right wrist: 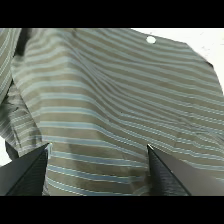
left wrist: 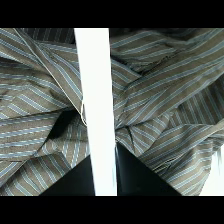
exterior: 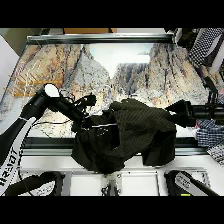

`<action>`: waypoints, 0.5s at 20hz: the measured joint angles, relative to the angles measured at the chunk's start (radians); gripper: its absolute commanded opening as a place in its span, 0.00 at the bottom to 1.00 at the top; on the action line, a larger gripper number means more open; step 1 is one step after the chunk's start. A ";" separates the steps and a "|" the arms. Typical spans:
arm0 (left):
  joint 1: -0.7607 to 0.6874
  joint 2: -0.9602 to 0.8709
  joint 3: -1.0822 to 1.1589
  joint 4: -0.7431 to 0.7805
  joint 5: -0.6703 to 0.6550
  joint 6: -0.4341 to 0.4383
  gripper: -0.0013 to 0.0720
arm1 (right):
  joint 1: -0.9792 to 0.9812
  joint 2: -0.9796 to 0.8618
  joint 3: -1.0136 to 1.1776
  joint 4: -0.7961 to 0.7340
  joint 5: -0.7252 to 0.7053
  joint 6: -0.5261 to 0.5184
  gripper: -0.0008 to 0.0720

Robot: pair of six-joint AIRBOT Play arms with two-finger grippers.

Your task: Fold the clothes and pants, and hang the long-sleeved shirts on hangers.

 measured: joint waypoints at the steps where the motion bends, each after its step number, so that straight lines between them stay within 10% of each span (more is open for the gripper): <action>1: 0.000 0.000 0.000 0.000 0.000 0.000 0.04 | 0.006 -0.016 -0.005 0.003 0.007 -0.017 0.92; 10: 0.000 0.000 0.000 0.001 0.000 0.000 0.04 | 0.163 -0.142 -0.019 0.044 0.002 -0.089 0.92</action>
